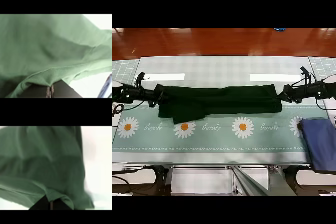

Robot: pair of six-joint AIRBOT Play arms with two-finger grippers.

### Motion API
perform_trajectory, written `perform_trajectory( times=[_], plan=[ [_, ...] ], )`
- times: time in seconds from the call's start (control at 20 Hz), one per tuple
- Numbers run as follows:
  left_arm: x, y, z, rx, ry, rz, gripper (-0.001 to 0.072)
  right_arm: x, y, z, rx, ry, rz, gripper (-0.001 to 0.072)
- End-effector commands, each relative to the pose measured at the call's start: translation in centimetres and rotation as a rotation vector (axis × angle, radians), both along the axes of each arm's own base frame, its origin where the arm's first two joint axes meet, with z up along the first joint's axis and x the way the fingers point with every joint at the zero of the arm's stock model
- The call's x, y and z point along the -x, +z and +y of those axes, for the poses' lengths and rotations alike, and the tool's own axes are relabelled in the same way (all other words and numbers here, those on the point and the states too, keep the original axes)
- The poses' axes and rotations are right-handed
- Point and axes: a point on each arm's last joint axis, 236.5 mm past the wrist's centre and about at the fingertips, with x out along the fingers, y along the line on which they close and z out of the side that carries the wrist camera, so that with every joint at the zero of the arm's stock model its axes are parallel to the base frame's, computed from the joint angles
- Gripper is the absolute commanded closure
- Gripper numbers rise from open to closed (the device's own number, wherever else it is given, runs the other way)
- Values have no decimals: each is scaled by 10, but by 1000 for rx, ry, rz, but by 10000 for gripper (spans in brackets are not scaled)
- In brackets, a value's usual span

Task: Fold the shirts.

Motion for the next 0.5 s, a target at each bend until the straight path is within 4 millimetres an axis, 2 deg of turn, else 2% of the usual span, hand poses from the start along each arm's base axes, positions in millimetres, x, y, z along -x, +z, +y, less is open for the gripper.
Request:
perform_trajectory(
  times=[0.0, 0.1, 0.15, 0.3, 0.4, 0.45],
  plan=[
    [-37, 3, -5, 12, -9, -39, 686, -21, 0, -3, -1, -11, -16, 687],
    [-63, 12, -12, 53, -4, -78, 686, -23, -7, -5, 4, 2, -3, 687],
    [-71, 12, -15, 64, -9, -75, 686, -25, -9, -6, 5, -3, -3, 687],
    [-76, -1, -28, 89, -53, -39, 686, -33, -18, -11, 17, -30, -12, 687],
    [-74, -13, -30, 95, -56, -14, 686, -38, -21, -13, 16, -50, -21, 686],
    [-73, -17, -30, 98, -55, -3, 686, -42, -22, -13, 14, -63, -27, 663]
  ],
)
